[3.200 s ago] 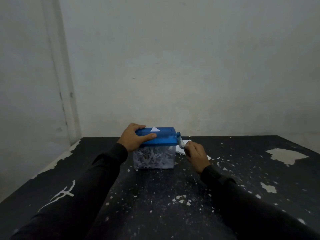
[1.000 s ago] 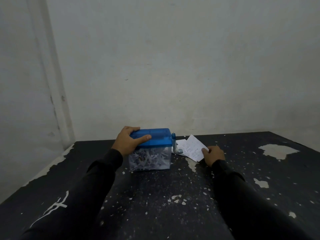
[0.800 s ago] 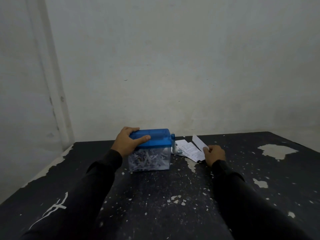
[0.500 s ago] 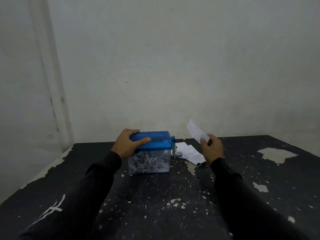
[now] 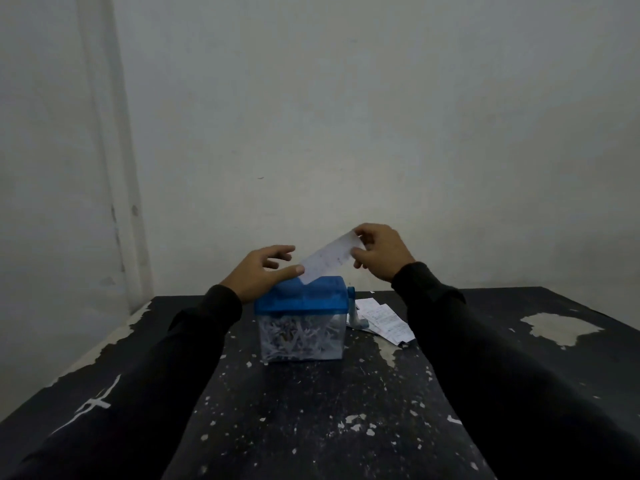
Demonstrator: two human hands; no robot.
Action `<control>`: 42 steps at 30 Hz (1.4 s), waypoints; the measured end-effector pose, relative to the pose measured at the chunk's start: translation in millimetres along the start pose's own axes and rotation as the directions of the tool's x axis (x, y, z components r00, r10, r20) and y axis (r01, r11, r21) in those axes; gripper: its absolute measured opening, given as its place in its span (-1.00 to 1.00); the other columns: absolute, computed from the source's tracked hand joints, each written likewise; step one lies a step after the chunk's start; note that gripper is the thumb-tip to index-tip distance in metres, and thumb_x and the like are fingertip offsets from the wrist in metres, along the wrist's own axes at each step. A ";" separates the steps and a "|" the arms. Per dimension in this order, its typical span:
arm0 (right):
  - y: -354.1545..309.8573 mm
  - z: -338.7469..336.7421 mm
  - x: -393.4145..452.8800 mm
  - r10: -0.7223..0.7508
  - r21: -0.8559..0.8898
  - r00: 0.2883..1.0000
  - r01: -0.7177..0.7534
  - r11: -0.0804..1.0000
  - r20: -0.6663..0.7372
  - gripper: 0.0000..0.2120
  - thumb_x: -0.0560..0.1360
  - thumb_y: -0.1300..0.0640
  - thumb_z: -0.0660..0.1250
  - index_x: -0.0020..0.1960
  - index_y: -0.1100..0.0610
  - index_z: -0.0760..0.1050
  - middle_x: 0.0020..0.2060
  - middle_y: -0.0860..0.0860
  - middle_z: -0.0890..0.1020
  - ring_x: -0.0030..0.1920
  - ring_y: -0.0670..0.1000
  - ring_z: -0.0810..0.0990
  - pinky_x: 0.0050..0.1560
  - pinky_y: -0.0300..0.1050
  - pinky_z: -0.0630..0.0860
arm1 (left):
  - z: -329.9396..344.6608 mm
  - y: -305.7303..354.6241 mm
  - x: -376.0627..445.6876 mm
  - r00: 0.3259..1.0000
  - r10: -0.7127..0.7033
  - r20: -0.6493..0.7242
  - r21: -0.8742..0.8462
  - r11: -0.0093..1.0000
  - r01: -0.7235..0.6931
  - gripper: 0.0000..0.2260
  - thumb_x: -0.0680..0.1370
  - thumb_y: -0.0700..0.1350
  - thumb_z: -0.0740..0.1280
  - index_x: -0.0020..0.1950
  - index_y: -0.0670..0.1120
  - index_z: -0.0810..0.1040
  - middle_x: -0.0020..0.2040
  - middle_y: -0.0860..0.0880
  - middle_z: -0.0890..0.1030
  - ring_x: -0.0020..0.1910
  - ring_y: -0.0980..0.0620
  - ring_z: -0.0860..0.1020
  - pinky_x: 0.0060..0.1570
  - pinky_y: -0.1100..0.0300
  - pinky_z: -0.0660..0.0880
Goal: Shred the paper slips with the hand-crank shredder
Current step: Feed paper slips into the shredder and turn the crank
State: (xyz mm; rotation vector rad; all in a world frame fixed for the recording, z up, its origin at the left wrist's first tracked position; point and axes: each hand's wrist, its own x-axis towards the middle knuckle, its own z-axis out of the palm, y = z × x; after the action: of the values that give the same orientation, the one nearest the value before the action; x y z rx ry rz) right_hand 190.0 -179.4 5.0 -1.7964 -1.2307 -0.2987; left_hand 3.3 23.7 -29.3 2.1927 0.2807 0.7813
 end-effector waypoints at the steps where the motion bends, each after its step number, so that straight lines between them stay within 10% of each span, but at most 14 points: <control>1: -6.3 1.4 6.1 -0.023 -0.053 0.999 0.024 0.998 0.024 -0.75 0.48 0.30 0.34 0.16 0.22 0.57 -0.07 0.13 0.67 -0.33 -0.03 0.68 -0.25 -0.17 0.62 | 0.5 2.5 1.6 1.000 0.002 0.008 0.010 1.000 -0.002 -0.47 0.48 0.24 0.48 0.40 0.09 0.54 0.20 0.10 0.61 0.18 0.03 0.56 0.08 0.13 0.51; 8: -44.5 18.6 33.5 -0.077 -0.094 0.983 0.094 0.991 0.166 -0.69 0.50 0.31 0.37 0.23 0.18 0.56 -0.09 0.08 0.66 -0.33 -0.05 0.65 -0.34 -0.33 0.52 | 0.8 2.5 7.1 1.000 -0.015 -0.020 0.124 0.992 0.018 -0.95 0.60 -0.12 0.42 0.03 -0.02 0.67 -0.05 0.02 0.69 -0.07 0.02 0.64 -0.03 0.11 0.58; 13: -46.7 27.5 32.5 0.004 0.131 0.989 -0.023 0.991 0.145 -0.66 0.52 0.21 0.43 0.28 0.16 0.52 -0.06 0.06 0.69 -0.21 0.03 0.70 -0.16 -0.09 0.66 | 2.3 -11.0 5.2 0.993 -0.038 -0.109 0.125 0.991 0.051 -0.95 0.60 -0.15 0.42 -0.01 -0.13 0.65 -0.06 -0.03 0.67 -0.10 0.05 0.62 -0.13 0.29 0.51; 17: -26.3 24.7 18.2 0.059 -0.064 0.996 -0.054 0.997 0.072 -0.69 0.53 0.00 0.44 0.20 0.11 0.57 -0.02 -0.01 0.66 -0.05 -0.04 0.63 -0.03 -0.17 0.56 | 2.6 -23.1 -0.1 0.985 -0.028 -0.168 0.036 0.999 0.034 -0.92 0.58 -0.20 0.45 -0.02 -0.22 0.67 -0.05 -0.07 0.71 -0.10 0.11 0.64 -0.18 0.43 0.52; 23: 18.3 31.8 -41.6 0.310 -0.099 0.895 -0.294 0.951 0.320 -0.28 0.46 -0.38 0.36 0.45 0.00 0.34 0.26 0.09 0.56 0.12 0.07 0.58 -0.03 -0.15 0.49 | 6.7 -27.7 -4.9 0.980 -0.023 -0.196 -0.005 1.000 0.022 -0.92 0.59 -0.19 0.43 0.00 -0.20 0.66 -0.03 -0.05 0.70 -0.06 0.14 0.63 -0.15 0.45 0.53; 32: 39.7 51.6 -62.3 0.235 0.138 0.919 -0.290 0.947 0.316 -0.17 0.33 -0.51 0.38 0.47 -0.15 0.32 0.37 0.05 0.52 0.21 0.03 0.60 0.20 0.08 0.61 | 17.3 -29.4 -8.3 0.959 0.026 -0.283 0.026 0.999 -0.019 -0.91 0.58 -0.19 0.44 -0.11 -0.17 0.64 -0.17 -0.02 0.67 -0.23 0.14 0.59 -0.27 0.45 0.47; 42: 26.7 36.8 -51.4 0.323 0.068 0.876 -0.369 0.927 0.360 -0.18 0.40 -0.38 0.43 0.55 -0.09 0.31 0.23 0.17 0.61 -0.37 -0.06 0.62 -0.48 -0.23 0.49 | 32.6 -36.7 -11.7 0.960 0.040 -0.277 0.096 0.995 -0.014 -0.82 0.58 -0.09 0.42 -0.02 -0.21 0.57 -0.06 -0.08 0.59 -0.10 -0.01 0.56 -0.14 0.20 0.51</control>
State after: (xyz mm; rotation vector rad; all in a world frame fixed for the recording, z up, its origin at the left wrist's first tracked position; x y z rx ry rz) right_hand 177.8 -184.7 -62.3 -1.9598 -1.0977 0.3115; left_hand 15.9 23.8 -78.1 2.1743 0.4363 1.1150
